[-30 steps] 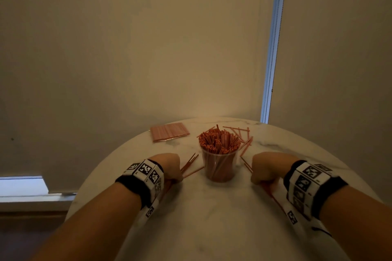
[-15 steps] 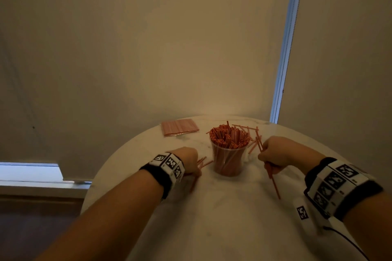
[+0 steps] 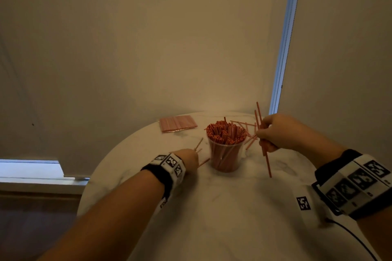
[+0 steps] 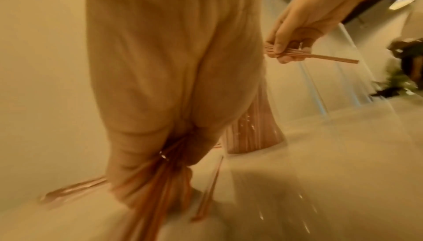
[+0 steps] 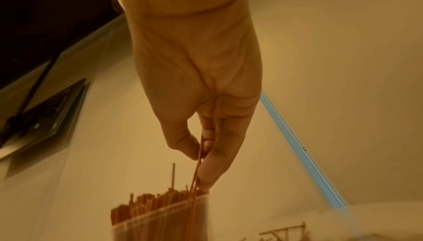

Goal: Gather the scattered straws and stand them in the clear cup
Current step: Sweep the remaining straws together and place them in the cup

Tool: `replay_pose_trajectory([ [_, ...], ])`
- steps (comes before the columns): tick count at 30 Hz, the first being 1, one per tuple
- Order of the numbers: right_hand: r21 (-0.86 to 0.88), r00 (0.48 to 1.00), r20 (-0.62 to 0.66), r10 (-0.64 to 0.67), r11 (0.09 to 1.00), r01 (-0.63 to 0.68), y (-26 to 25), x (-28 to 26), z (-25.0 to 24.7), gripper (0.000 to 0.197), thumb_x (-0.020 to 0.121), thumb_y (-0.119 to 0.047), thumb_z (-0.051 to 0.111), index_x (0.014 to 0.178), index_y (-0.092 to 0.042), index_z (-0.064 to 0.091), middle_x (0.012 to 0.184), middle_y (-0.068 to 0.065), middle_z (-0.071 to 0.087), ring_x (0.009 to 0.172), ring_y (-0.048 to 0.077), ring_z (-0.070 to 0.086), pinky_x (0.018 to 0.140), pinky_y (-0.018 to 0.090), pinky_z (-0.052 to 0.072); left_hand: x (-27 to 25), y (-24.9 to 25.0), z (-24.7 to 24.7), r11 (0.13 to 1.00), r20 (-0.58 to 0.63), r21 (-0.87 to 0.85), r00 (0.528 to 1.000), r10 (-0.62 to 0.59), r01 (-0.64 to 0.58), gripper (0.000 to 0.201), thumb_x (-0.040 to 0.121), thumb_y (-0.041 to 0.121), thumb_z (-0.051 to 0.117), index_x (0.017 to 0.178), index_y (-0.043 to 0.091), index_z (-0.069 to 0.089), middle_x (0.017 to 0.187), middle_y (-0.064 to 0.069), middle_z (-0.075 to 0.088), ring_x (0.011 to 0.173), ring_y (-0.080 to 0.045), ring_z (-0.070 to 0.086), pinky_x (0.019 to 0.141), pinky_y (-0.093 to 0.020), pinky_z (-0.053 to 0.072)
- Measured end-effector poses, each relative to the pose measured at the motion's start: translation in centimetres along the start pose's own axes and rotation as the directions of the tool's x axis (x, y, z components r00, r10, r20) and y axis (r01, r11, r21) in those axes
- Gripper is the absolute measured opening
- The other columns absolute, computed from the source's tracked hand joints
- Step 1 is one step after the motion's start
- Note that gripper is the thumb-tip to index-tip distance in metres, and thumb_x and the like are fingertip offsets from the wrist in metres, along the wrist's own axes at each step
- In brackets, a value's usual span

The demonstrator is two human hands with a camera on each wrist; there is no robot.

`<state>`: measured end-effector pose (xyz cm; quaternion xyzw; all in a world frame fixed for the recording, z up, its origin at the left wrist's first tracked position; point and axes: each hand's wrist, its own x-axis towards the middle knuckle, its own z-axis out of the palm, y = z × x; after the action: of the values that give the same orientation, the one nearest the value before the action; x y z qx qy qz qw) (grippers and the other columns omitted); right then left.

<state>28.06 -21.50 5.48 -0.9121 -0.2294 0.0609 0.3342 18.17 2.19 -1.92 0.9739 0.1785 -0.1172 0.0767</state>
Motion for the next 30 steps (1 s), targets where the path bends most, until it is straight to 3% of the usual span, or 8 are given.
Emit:
replay_pose_trajectory([
  [6,0.084,0.985,0.013,-0.173,0.982,0.171,-3.6,-2.0,0.3,0.005,0.092,-0.018,0.067,0.089,-0.016,0.066,0.060,-0.001,0.071,0.051,0.011,0.069,0.048,0.019,0.054,0.2,-3.3,-1.5,0.809,-0.030,-0.579,0.990,-0.141,0.098,0.025,0.102,0.004,0.041,0.112,-0.010,0.060,0.100,-0.027,0.062,0.081,-0.037,0.063,0.064,-0.038,0.051],
  [11,0.042,0.965,0.010,-0.262,0.964,0.262,-6.3,-2.4,3.1,0.003,0.091,-0.026,0.067,0.091,-0.023,0.067,0.083,0.000,0.072,0.072,0.016,0.072,0.070,0.038,0.062,-0.1,-2.8,-3.0,0.090,-0.138,-0.989,0.954,-0.265,-0.118,0.019,0.102,0.007,0.037,0.087,0.015,0.046,0.060,0.002,0.038,0.046,-0.010,0.034,0.043,-0.022,0.029],
  [14,-0.002,0.949,-0.055,-0.312,0.950,0.312,-8.2,-2.0,5.2,0.007,0.092,-0.030,0.065,0.093,-0.023,0.068,0.081,-0.006,0.069,0.075,0.014,0.068,0.070,0.033,0.059,-1.0,-1.2,-4.1,0.031,-0.264,-0.964,0.945,-0.195,-0.263,0.030,0.105,0.045,0.049,0.100,0.015,0.053,0.055,0.008,0.037,0.043,-0.007,0.030,0.042,-0.022,0.024],
  [17,0.052,0.941,-0.031,-0.336,0.940,0.338,-10.2,-1.8,7.4,0.009,0.097,-0.024,0.060,0.100,-0.020,0.067,0.082,-0.003,0.073,0.070,0.011,0.071,0.069,0.028,0.060,-1.6,0.6,-3.9,0.169,-0.329,-0.935,0.941,-0.080,-0.312,0.058,0.096,0.069,0.050,0.098,0.013,0.064,0.052,0.006,0.057,0.043,-0.010,0.050,0.041,-0.023,0.039],
  [20,0.029,0.944,-0.004,-0.329,0.944,0.329,-11.5,-1.4,9.0,0.015,0.098,-0.020,0.060,0.106,-0.015,0.071,0.088,0.006,0.075,0.078,0.017,0.073,0.079,0.034,0.061,-0.9,0.5,-3.6,0.202,-0.298,-0.946,0.927,-0.226,-0.254,0.035,0.108,0.043,0.041,0.106,0.015,0.062,0.070,-0.003,0.073,0.056,-0.016,0.069,0.046,-0.026,0.053],
  [23,-0.060,0.951,0.127,-0.281,0.955,0.290,-11.9,-1.0,10.4,0.015,0.099,-0.024,0.059,0.104,-0.014,0.070,0.094,0.008,0.075,0.087,0.020,0.073,0.084,0.037,0.060,0.4,-2.5,-3.7,0.147,-0.214,-0.975,0.890,-0.402,-0.168,0.030,0.109,0.025,0.035,0.128,0.012,0.053,0.085,-0.009,0.062,0.060,-0.019,0.055,0.047,-0.028,0.043],
  [27,-0.468,0.843,0.518,-0.145,0.776,0.422,-11.6,-0.1,13.3,0.033,0.095,-0.006,0.057,0.127,-0.001,0.060,0.128,0.014,0.061,0.115,0.032,0.059,0.099,0.041,0.050,1.6,-6.3,-3.9,-0.095,-0.069,-0.986,0.855,-0.514,-0.137,0.039,0.104,0.002,0.030,0.134,0.000,0.054,0.067,-0.005,0.044,0.049,-0.016,0.036,0.043,-0.026,0.033],
  [30,-0.568,0.794,0.596,-0.122,0.635,0.524,-10.8,0.5,14.9,0.034,0.094,-0.007,0.057,0.128,-0.004,0.061,0.130,0.013,0.060,0.115,0.032,0.058,0.095,0.037,0.050,1.3,-7.4,-4.3,-0.256,-0.012,-0.951,0.846,-0.533,-0.175,0.032,0.106,0.004,0.034,0.127,0.006,0.058,0.073,-0.004,0.048,0.052,-0.015,0.041,0.036,-0.021,0.041],
])
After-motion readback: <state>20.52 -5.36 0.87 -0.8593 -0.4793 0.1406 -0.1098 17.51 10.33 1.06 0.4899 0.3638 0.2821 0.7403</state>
